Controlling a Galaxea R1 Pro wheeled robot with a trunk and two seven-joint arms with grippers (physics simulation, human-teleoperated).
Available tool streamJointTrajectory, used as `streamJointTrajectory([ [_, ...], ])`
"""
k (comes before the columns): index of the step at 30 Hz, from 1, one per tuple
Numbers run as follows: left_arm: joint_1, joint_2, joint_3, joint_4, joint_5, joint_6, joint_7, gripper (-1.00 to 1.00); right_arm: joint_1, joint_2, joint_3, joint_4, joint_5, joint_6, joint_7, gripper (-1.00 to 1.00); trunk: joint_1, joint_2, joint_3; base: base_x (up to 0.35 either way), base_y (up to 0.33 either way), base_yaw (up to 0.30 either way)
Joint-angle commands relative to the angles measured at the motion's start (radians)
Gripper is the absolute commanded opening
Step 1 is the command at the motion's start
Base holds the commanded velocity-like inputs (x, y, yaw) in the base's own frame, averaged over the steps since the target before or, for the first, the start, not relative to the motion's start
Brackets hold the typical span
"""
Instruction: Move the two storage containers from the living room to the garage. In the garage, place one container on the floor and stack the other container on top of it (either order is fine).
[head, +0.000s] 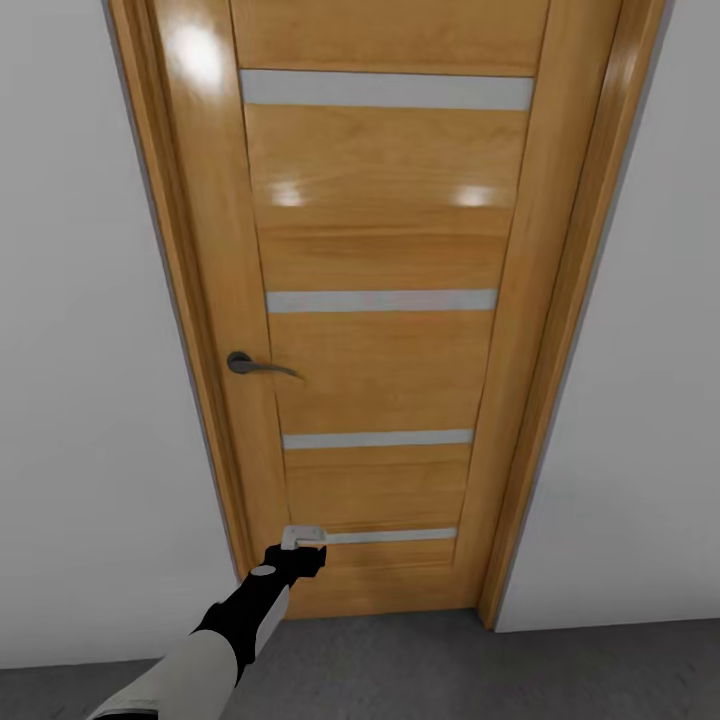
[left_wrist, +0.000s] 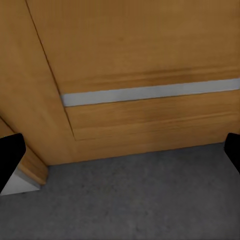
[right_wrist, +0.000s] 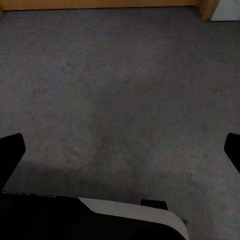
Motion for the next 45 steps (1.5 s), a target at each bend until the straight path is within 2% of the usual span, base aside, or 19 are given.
streamJointTrajectory([
  [1,0.000,-0.001,0.005,-0.002,-0.010,0.005,0.001,1.00,-0.001,0.000,0.000,0.001,0.002,-0.003,0.001,1.00,0.000,0.000,-0.001,0.020,0.000,0.000],
  [8,0.000,-0.001,0.004,-0.002,-0.008,0.008,0.001,1.00,-0.001,0.000,0.000,0.001,0.002,-0.003,0.001,1.00,0.000,0.000,-0.001,0.146,0.000,0.000],
  [45,0.000,-0.001,0.015,0.000,-0.009,0.007,0.003,1.00,-0.001,0.000,0.000,0.001,0.002,-0.002,0.001,1.00,0.000,0.000,-0.001,0.327,0.000,0.000],
])
